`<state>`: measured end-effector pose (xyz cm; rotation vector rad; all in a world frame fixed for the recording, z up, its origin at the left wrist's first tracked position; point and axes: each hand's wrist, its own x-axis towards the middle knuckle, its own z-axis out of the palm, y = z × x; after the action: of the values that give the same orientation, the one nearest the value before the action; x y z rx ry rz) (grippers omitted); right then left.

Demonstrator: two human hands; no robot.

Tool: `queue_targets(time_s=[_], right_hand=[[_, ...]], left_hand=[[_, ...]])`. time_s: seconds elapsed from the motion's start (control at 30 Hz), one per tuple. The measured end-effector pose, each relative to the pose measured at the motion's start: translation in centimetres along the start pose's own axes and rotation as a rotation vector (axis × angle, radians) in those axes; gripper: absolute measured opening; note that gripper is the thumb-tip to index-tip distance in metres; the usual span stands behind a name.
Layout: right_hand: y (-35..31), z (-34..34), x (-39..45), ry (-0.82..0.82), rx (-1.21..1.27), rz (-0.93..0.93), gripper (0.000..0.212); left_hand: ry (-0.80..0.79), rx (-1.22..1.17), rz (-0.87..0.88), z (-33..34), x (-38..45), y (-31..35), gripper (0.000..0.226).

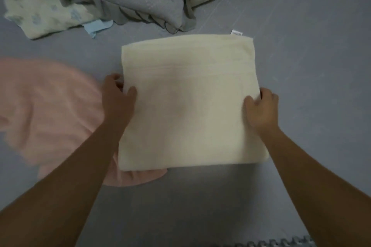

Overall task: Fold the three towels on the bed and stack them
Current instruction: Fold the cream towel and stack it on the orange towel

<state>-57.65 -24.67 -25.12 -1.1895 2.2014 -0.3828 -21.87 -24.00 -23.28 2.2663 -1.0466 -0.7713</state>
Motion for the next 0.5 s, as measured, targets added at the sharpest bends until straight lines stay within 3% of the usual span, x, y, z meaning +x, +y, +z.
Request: queue_targets(time_s=[0.13,0.3,0.43,0.5], right_hand=[[6.1,-2.1,-6.6,-0.102,0.103,0.091,0.029],[11.1,-3.3,-11.0,-0.211,0.010,0.155,0.011],[13.7,-4.0,-14.4,-0.200,0.025,0.202,0.012],[13.4,-3.9,-15.0,-0.168,0.149,0.271,0.018]], left_hand=[[-0.003,0.058,0.002,-1.7,-7.5,-4.3,0.045],[-0.105,0.054,-0.283,-2.8,-14.1,-8.4,0.048],[-0.152,-0.017,-0.323,-3.2,-16.4,-9.6,0.031],[-0.140,-0.097,-0.336,-3.4,-16.8,-10.0,0.024]])
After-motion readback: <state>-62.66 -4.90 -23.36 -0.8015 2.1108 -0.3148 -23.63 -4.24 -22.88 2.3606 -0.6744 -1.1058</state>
